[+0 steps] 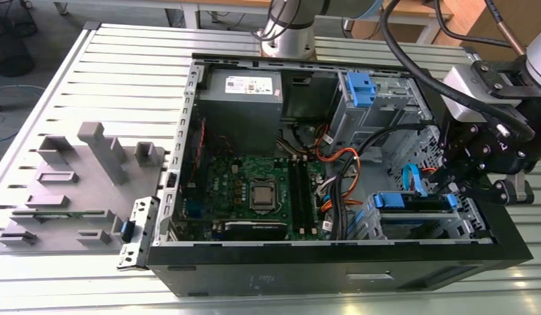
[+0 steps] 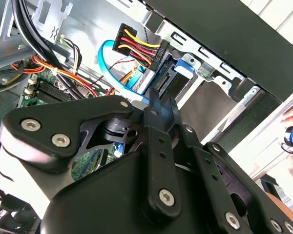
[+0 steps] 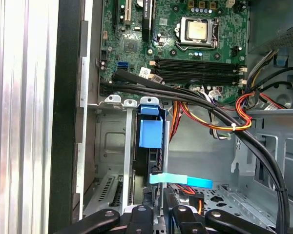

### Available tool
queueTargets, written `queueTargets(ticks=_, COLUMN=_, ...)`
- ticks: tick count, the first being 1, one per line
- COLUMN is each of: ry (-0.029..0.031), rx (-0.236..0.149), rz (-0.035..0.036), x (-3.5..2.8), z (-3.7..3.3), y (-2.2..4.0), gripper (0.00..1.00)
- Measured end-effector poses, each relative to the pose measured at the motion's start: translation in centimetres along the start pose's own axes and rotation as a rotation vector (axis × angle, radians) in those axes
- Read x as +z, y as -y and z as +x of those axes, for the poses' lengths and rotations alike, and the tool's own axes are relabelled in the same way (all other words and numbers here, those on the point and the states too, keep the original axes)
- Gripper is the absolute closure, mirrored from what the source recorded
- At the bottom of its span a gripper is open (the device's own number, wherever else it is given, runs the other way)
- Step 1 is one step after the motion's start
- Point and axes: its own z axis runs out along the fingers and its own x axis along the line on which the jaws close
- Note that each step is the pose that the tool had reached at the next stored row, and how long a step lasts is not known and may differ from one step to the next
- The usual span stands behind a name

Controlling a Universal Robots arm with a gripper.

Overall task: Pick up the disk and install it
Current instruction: 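Insert the first disk wire, then insert the second disk wire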

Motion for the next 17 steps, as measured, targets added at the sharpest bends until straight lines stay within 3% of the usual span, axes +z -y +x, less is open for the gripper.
queueTargets(ticks=1, ry=-0.0001, rx=0.000, rz=-0.0002, x=0.00, z=0.00, y=0.00, gripper=0.76)
queueTargets(ticks=2, ry=-0.0001, rx=0.000, rz=-0.0049, x=-0.01, z=0.00, y=0.01, gripper=0.76)
queueTargets(ticks=3, ry=0.0000, rx=0.001, rz=-0.0158, x=-0.01, z=0.00, y=0.02, gripper=0.76)
queueTargets(ticks=4, ry=0.0003, rx=0.001, rz=-0.0221, x=0.00, z=0.00, y=0.02, gripper=0.76)
queueTargets(ticks=17, ry=0.0006, rx=0.001, rz=-0.0232, x=-0.01, z=0.01, y=0.25, gripper=0.76)
